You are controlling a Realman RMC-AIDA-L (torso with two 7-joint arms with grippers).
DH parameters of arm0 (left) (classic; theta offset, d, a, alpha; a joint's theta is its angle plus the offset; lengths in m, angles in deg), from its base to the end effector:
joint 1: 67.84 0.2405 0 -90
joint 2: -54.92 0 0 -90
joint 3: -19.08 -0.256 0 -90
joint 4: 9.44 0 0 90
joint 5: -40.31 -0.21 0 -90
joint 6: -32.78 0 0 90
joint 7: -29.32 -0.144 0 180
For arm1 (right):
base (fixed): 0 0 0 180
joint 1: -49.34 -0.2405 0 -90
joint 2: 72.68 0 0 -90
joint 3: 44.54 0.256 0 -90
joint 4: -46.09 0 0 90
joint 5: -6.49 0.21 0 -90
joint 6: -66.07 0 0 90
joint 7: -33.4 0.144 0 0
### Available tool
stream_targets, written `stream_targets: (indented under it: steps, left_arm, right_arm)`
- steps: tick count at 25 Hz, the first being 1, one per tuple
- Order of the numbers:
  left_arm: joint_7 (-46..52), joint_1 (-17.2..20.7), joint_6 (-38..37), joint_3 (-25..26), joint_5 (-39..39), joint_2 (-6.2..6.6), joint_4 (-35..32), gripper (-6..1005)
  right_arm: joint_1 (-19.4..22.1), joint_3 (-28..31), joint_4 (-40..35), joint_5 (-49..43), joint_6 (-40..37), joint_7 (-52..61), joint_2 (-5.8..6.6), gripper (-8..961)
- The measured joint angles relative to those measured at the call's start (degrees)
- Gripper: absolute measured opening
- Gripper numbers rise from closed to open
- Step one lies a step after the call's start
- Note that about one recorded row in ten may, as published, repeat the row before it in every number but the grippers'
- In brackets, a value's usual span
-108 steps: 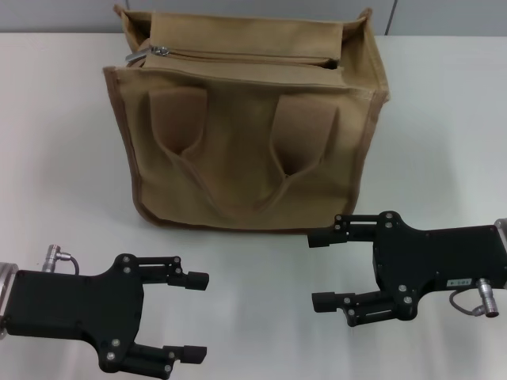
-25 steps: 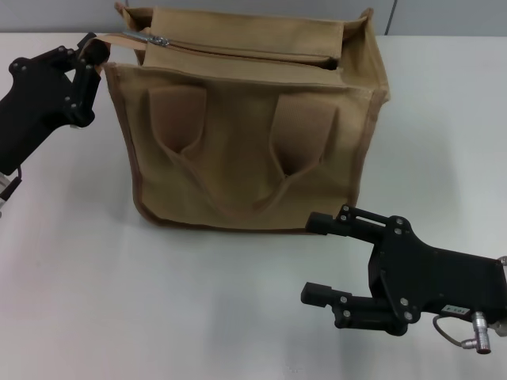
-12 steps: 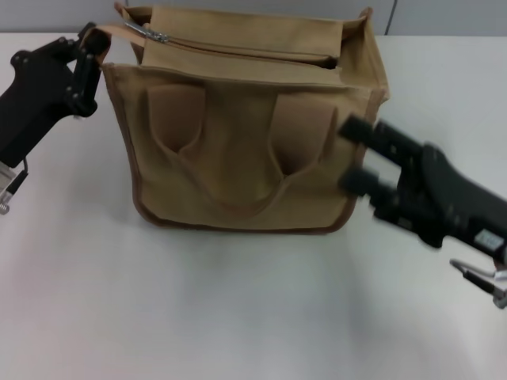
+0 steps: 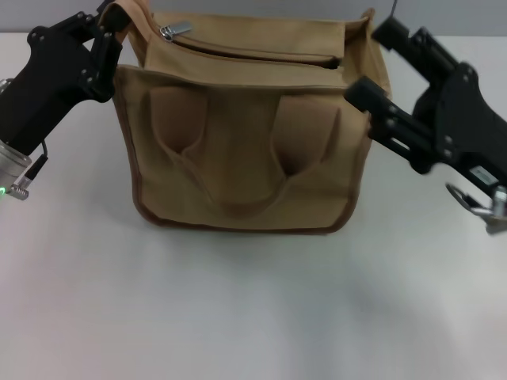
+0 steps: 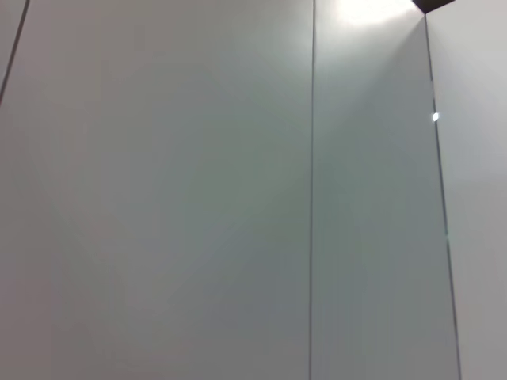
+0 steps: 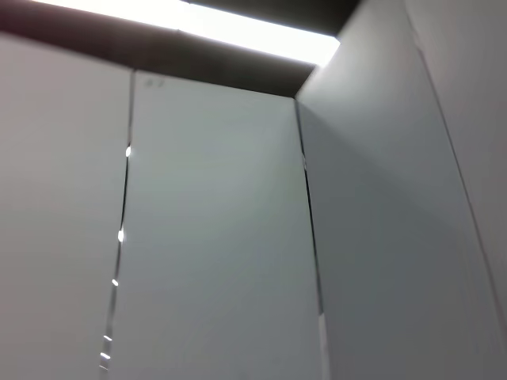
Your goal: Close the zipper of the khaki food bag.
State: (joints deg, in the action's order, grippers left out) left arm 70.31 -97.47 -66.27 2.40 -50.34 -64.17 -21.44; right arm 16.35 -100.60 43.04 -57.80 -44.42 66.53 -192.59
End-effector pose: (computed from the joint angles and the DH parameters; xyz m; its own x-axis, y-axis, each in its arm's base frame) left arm -0.2591 0.3164 0.0224 0.4632 -0.2250 0.8572 0.5250 -0.7096 -0.4699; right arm 0.2060 0.2808 -0.0201 0.3279 0.2270 -0.9171 -0.2751 -0.9057 -0.3225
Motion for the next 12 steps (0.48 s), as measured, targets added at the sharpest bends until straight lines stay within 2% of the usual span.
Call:
stream_targets:
  steps: [2,6,12]
  left_arm:
    - [0.6,-0.3,-1.1,0.0,0.2,0.00,0.4,22]
    - [1.1,-1.1,-1.6,-0.2,0.4,0.00,1.7,22]
    - [0.8,-1.6,-2.0,-0.3,0.4,0.00,3.7,21]
  right_arm:
    - [-1.0,1.8,1.0,0.2,1.1,-9.6,0.01,772]
    - [-2.8,5.9,0.7,0.3,1.9,-17.9,0.02,773]
    - [-5.4,5.7,0.5,0.2,4.0,-23.2,0.02,773]
